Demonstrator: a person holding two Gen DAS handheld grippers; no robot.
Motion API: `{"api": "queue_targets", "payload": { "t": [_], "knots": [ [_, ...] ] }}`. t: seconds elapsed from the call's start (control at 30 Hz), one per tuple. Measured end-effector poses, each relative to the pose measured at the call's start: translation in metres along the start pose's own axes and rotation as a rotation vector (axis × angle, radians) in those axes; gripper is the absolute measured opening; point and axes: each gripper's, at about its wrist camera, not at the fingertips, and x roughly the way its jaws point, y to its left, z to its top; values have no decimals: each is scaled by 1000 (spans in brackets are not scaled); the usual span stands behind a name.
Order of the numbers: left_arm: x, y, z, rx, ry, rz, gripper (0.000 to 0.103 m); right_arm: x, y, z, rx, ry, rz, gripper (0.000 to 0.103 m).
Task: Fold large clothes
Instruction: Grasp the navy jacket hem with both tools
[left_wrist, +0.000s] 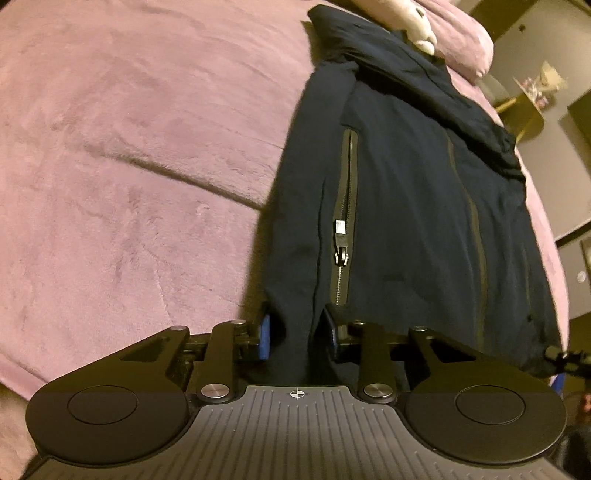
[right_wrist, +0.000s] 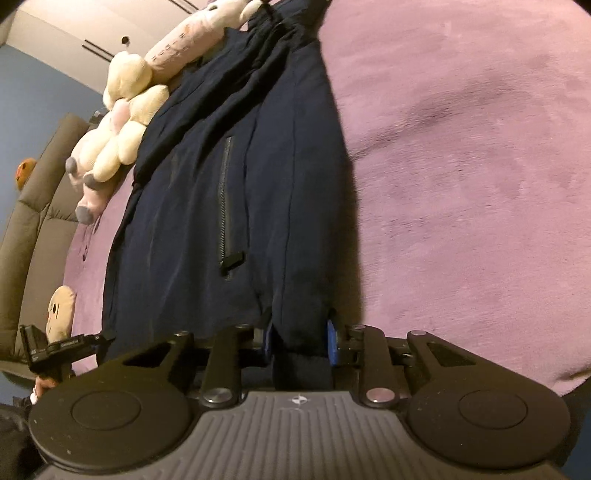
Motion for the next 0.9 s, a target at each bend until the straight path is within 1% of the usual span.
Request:
{"api": "queue_targets", "payload": {
  "t": [0.07, 0.1, 0.13, 0.2, 0.23, 0.3, 0.4, 0.43, 0.5, 0.53, 0.6, 0.73, 0.8, 0.9],
  "knots": [
    [0, 4, -1, -9, 3, -3, 38, 1, -1, 0, 12, 16, 12, 29],
    [0, 4, -2, -9, 4, -3, 39, 2, -1, 1, 21, 26, 14, 32],
    [-1, 5, -2, -7, 4, -1, 40, 5, -2, 1, 27, 42, 8, 35],
    [-1, 3, -2, 2, 5, 3, 41, 12, -1, -2, 23, 89, 5, 35],
    [-1, 3, -2, 4, 6, 5, 40, 14, 2, -6, 11, 93, -6, 35],
    [-1, 1, -1, 11, 13, 10, 40, 14, 5, -9, -16, 78, -26, 34],
    [-1, 2, 0, 9, 19, 9, 42, 9, 2, -8, 6, 63, -29, 35],
    [-1, 2, 0, 10, 20, 8, 44, 6, 2, -7, 2, 59, -42, 35],
    [-2, 2, 0, 10, 20, 2, 48, 1, -2, -7, 13, 55, -48, 39],
    [-2, 3, -1, 8, 18, -3, 50, -2, -4, -7, 24, 49, -46, 42],
    [-2, 5, -1, -1, 17, -8, 50, -9, -10, -8, 37, 31, -46, 46],
    [-3, 5, -2, -5, 23, -11, 50, -14, -22, -5, 88, 8, -27, 47],
    [-4, 6, -1, -1, 26, -10, 50, -11, -23, -5, 93, 14, -32, 47],
    [-5, 8, -2, -10, 30, -13, 50, -11, -21, -4, 67, 27, -47, 47]
  ]
}}
